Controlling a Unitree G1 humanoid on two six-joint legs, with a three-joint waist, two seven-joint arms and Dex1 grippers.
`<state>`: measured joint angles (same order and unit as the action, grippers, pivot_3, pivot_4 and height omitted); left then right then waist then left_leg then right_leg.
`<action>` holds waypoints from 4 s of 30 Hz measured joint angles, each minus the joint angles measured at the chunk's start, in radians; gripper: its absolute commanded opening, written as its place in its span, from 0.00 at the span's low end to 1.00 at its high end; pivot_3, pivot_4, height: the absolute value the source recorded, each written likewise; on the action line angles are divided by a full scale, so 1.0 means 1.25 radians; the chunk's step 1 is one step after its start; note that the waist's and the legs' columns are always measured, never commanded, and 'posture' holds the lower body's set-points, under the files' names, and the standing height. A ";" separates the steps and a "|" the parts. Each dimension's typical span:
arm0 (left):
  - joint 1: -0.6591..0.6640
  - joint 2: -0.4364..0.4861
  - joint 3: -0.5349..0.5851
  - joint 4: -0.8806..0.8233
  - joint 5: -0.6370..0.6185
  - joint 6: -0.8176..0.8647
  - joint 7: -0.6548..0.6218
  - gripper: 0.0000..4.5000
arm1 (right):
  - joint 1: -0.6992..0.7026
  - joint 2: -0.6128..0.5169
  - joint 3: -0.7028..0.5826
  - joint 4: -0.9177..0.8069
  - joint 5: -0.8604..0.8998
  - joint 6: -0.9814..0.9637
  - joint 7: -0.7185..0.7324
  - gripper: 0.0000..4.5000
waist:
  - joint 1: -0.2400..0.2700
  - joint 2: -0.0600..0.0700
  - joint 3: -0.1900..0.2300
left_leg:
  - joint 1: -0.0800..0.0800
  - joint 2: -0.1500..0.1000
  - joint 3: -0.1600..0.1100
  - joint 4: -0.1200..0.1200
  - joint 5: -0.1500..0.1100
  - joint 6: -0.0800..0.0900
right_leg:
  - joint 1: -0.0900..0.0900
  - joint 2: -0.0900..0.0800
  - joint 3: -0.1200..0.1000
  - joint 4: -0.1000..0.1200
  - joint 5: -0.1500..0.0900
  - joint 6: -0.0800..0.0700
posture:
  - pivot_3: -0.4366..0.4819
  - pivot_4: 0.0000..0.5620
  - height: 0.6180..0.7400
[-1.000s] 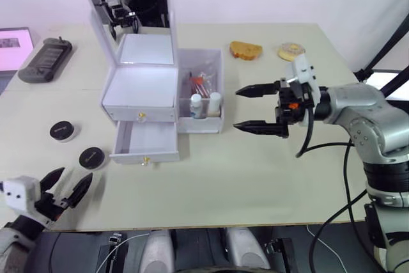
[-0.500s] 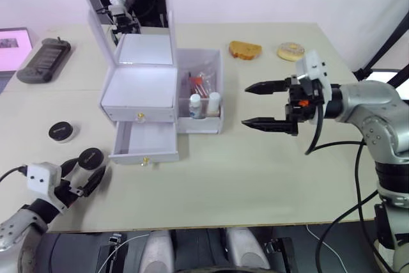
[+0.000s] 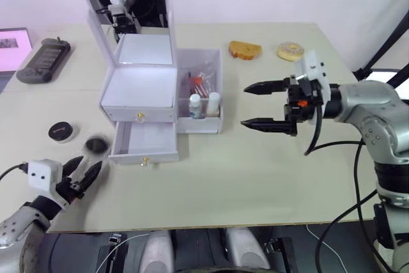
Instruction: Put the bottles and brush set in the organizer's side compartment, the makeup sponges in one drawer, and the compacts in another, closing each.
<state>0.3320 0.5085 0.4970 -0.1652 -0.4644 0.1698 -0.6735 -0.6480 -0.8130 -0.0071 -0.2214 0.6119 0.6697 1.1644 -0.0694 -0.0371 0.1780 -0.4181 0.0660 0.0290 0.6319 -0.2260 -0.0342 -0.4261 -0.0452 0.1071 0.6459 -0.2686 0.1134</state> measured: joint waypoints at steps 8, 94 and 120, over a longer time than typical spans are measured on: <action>0.012 0.000 0.010 -0.007 -0.016 0.026 0.017 0.77 | -0.001 0.002 0.001 0.000 -0.001 0.000 0.001 1.00 | 0.000 0.000 0.000 | 0.000 0.000 0.000 0.000 0.000 0.000 | 0.000 0.000 0.000 0.000 0.000 0.000 | 0.48 0.27 1.00; -0.317 0.294 -0.139 -0.084 -0.164 0.311 -0.194 0.59 | -0.066 0.032 0.023 -0.010 -0.002 -0.019 0.012 1.00 | 0.020 0.000 0.002 | -0.002 0.000 -0.001 0.000 0.000 0.000 | -0.002 0.001 -0.001 0.001 0.000 0.000 | 0.48 0.27 1.00; -0.364 0.271 -0.226 -0.008 -0.061 0.256 -0.233 1.00 | -0.053 0.031 0.016 -0.029 0.002 0.009 -0.020 1.00 | 0.019 0.000 0.002 | -0.002 0.000 -0.001 0.000 0.000 0.000 | -0.002 0.001 -0.001 0.001 0.000 0.001 | 0.48 0.27 1.00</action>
<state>-0.1229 0.8470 0.2149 -0.1751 -0.5403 0.4901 -0.9647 -0.7148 -0.7743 0.0124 -0.2575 0.6146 0.6815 1.1397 -0.0454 -0.0367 0.1801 -0.4212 0.0660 0.0272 0.6316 -0.2257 -0.0341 -0.4283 -0.0439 0.1054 0.6472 -0.2683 0.1144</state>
